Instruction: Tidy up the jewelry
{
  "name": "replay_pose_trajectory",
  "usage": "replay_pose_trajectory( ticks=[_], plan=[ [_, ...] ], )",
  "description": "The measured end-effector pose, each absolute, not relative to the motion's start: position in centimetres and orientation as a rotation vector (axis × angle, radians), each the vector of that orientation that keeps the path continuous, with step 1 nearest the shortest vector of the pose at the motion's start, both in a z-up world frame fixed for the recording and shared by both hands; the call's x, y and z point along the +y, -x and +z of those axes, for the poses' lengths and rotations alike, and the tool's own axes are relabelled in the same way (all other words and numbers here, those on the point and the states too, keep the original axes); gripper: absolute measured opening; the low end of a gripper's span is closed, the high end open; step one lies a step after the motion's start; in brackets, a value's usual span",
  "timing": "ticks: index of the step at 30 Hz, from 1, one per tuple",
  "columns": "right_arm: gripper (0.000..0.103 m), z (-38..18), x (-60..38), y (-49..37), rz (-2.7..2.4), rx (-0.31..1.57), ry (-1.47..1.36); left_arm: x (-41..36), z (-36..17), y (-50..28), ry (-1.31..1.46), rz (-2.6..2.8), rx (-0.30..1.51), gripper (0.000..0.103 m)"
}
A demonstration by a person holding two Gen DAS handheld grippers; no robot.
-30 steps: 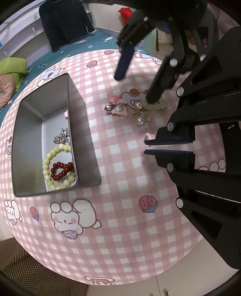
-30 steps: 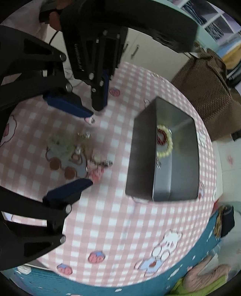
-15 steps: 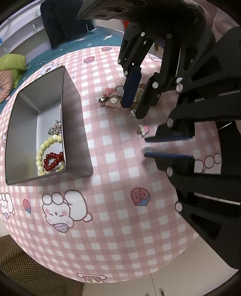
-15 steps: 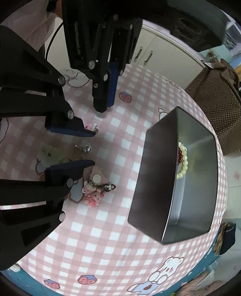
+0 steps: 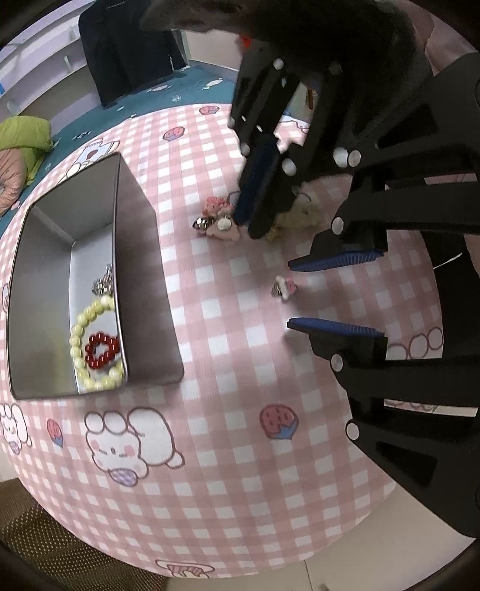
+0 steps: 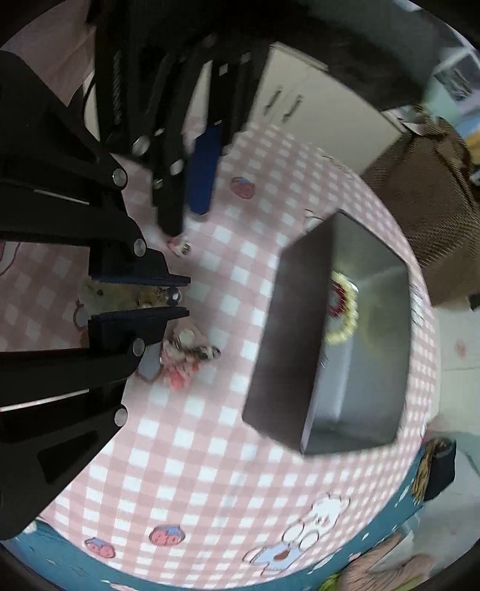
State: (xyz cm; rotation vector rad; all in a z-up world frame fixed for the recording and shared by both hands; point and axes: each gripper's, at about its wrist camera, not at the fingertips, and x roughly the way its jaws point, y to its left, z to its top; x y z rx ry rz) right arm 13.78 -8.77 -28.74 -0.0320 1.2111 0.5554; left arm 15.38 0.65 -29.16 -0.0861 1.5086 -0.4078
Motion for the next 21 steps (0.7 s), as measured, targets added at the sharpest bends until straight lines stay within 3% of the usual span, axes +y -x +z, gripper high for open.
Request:
replay_pose_trajectory(
  ticks=[8, 9, 11, 14, 21],
  plan=[
    [0.010, -26.9, -12.6, -14.3, 0.465, 1.174, -0.064, -1.6, -30.6, -15.7, 0.051, -0.392, 1.547, 0.025],
    [0.010, -27.0, -13.1, -14.3, 0.459, 1.174, -0.070, -1.7, -30.8, -15.7, 0.053, -0.396, 1.552, 0.024],
    [0.010, -27.2, -13.6, -14.1, 0.441, 1.173, -0.088, -2.2, -31.1, -15.7, 0.046, -0.399, 1.547, 0.010],
    [0.010, -27.2, -14.2, -13.7, 0.425, 1.180, -0.107, -2.4, -31.1, -15.7, 0.039, -0.388, 1.539, 0.005],
    [0.010, -26.9, -15.4, -13.6, 0.415, 1.176, -0.108, -1.5, -31.0, -15.9, 0.070, -0.386, 1.562, 0.003]
  ],
)
